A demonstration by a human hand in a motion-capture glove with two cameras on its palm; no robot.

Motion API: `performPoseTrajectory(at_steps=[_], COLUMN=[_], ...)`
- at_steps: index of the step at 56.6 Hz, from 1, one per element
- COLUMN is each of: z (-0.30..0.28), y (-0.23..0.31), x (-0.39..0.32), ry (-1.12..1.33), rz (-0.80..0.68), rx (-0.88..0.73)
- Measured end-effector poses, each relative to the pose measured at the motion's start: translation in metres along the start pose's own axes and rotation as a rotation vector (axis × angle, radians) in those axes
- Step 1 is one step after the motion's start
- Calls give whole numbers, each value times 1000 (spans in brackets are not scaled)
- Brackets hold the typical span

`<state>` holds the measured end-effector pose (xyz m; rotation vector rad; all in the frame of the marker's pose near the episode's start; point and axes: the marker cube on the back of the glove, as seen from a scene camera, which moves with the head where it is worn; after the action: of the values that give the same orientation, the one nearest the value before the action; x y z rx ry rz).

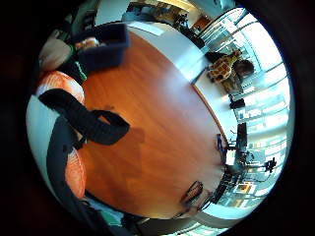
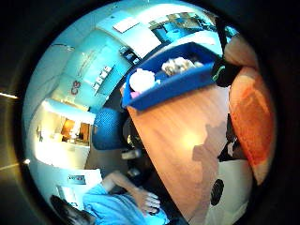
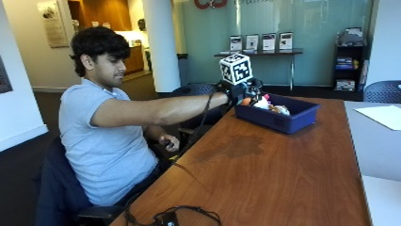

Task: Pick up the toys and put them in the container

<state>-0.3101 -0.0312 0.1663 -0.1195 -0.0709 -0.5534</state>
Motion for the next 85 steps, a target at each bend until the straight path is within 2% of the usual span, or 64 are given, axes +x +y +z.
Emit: performPoseTrajectory(at_steps=[15, 27, 31, 35, 40, 46, 61, 76, 85], z=[-36, -48, -38, -19, 3, 12, -9, -22, 0], y=[-115, -186, -197, -202, -197, -185, -125, -59, -18], x=[-47, -58, -58, -56, -42, -27, 6, 21, 27], ry=[-3, 2, -51, -142, -172, -104, 113, 107, 51], rz=[-48, -2, 29, 77, 119, 102, 37, -74, -116], rx=[76, 83, 39, -94, -243, -211, -296, -256, -268])
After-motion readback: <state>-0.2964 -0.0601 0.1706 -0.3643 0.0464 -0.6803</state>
